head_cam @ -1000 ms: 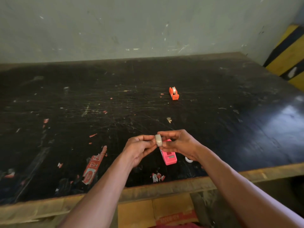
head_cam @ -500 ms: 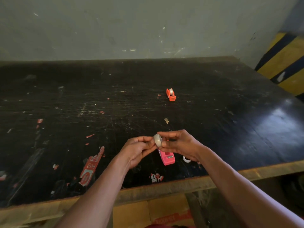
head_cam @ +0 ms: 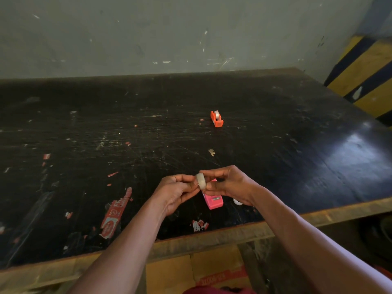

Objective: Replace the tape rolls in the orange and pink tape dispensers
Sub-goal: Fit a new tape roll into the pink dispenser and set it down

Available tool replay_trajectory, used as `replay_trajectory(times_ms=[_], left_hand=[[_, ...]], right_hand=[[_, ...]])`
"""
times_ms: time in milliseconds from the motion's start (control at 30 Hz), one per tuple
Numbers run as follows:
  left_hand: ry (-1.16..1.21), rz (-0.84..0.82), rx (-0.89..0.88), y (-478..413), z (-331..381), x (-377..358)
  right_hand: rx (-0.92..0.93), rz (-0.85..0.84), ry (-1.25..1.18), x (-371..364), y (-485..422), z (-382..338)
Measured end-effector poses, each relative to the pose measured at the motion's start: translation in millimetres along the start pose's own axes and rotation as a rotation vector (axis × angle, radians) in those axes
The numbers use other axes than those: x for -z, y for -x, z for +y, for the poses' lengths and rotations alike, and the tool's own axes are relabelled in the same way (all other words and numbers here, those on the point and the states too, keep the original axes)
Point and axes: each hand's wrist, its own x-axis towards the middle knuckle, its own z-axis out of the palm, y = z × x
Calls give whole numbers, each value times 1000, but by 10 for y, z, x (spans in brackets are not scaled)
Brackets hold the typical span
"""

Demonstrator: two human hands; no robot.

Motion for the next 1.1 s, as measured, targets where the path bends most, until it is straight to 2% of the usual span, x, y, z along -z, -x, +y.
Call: replay_trajectory(times_ms=[200,333,567,767,933,1100], left_hand=[[-33,44,-19,-15,-29,-13],[-28,37,-8,-36,-45,20],[65,10,-17,-117,-49,-16],[69,-28,-62,-164,6,-88],[46,-73,-61,-181,-30,-192],[-29,-18,-73,-239,-68,-316]], right_hand=[[10,7,25,-20,-34,10],[19,27,156,-39,-28,-3],[98,183,185,-10,-31,-33],[199,302,387,34,-15,-24],[173,356,291,135,6,20],[94,394,256,198,-49,102]])
